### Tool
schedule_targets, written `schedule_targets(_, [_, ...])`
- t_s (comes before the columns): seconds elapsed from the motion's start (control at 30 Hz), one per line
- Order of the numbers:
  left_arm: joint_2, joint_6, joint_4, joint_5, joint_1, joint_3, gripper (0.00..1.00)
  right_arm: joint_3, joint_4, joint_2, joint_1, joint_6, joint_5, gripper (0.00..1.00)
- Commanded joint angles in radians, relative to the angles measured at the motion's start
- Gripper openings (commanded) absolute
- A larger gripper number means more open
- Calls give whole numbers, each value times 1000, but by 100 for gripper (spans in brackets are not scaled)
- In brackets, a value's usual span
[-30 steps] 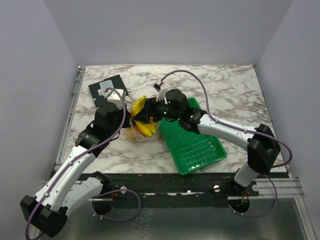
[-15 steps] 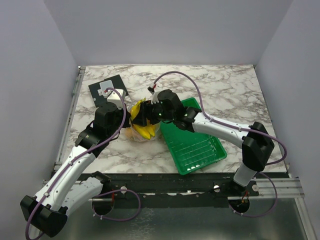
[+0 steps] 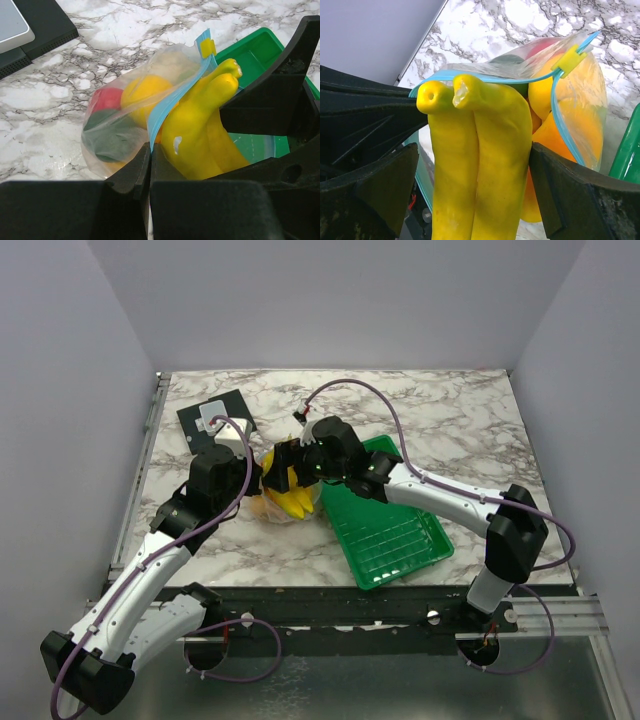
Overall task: Place the food in the zip-top bag and seal the zipper
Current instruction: Place the fake fruit in the zipper food storage bag.
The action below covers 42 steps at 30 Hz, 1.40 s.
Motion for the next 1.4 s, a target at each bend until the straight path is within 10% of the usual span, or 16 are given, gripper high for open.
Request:
schedule_targets(0.0, [-17,3,9,10,-5,-10,0,32,-28,-20,12,-18,36,96])
schedule_targets(0.47, [-13,3,9,11,-6,-10,0,38,-115,-111,29,-72,181,92])
schedule_targets(0.97, [-6,3,10,15,-5,-8,0,68,-288,-130,57,-68,251,59])
schedule_targets(1.37, [-6,2,10,16,-6,-10,0,42,-312,-173,82,-3,164,56])
